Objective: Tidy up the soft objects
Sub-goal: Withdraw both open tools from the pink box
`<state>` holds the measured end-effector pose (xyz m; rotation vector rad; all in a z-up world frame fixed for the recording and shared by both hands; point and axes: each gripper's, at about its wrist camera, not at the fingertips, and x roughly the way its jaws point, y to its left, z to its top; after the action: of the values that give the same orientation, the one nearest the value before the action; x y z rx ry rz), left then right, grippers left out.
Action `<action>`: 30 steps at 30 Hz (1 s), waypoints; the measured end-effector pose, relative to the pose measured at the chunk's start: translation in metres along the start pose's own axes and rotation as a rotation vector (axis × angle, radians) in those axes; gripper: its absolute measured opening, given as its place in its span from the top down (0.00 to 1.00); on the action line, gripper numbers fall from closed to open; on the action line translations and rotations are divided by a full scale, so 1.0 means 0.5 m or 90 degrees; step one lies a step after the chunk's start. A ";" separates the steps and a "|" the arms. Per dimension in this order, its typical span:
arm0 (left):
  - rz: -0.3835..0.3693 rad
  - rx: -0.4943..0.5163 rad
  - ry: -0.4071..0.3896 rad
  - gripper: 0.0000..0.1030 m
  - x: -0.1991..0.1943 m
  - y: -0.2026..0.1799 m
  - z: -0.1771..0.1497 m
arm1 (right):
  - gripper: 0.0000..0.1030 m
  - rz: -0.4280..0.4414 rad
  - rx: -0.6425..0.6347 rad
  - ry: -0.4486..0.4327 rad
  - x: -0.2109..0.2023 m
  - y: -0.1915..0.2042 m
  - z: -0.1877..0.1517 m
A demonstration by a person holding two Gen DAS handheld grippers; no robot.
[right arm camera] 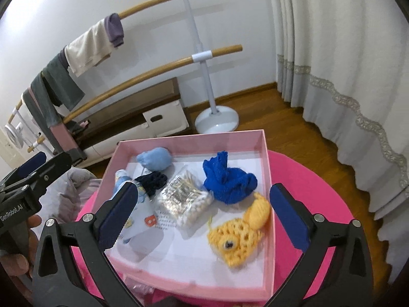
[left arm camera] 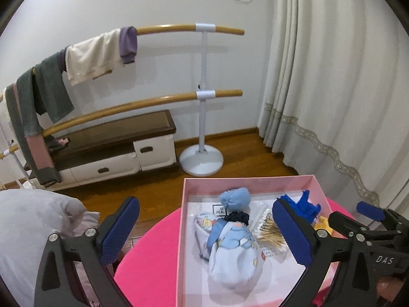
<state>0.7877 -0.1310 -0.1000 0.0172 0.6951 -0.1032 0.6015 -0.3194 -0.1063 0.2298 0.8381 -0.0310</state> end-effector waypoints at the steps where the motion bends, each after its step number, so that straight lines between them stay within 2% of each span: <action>1: 0.001 -0.001 -0.006 0.00 -0.024 -0.007 -0.020 | 0.00 -0.001 -0.002 -0.007 -0.016 0.003 -0.005; 8: 0.011 -0.003 -0.060 0.00 -0.189 0.002 -0.116 | 0.00 -0.005 -0.014 -0.060 -0.133 0.034 -0.034; 18: 0.014 -0.019 -0.115 0.00 -0.386 0.017 -0.243 | 0.00 -0.018 -0.029 -0.128 -0.279 0.078 -0.102; 26: -0.003 -0.040 -0.126 0.00 -0.529 0.035 -0.371 | 0.00 -0.034 -0.042 -0.162 -0.368 0.084 -0.171; 30: 0.009 -0.035 -0.126 0.00 -0.588 0.041 -0.421 | 0.00 -0.040 -0.047 -0.165 -0.399 0.082 -0.205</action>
<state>0.4311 -0.0737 -0.0738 -0.0402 0.4990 -0.0705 0.3976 -0.2699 -0.0171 0.1265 0.5872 -0.0869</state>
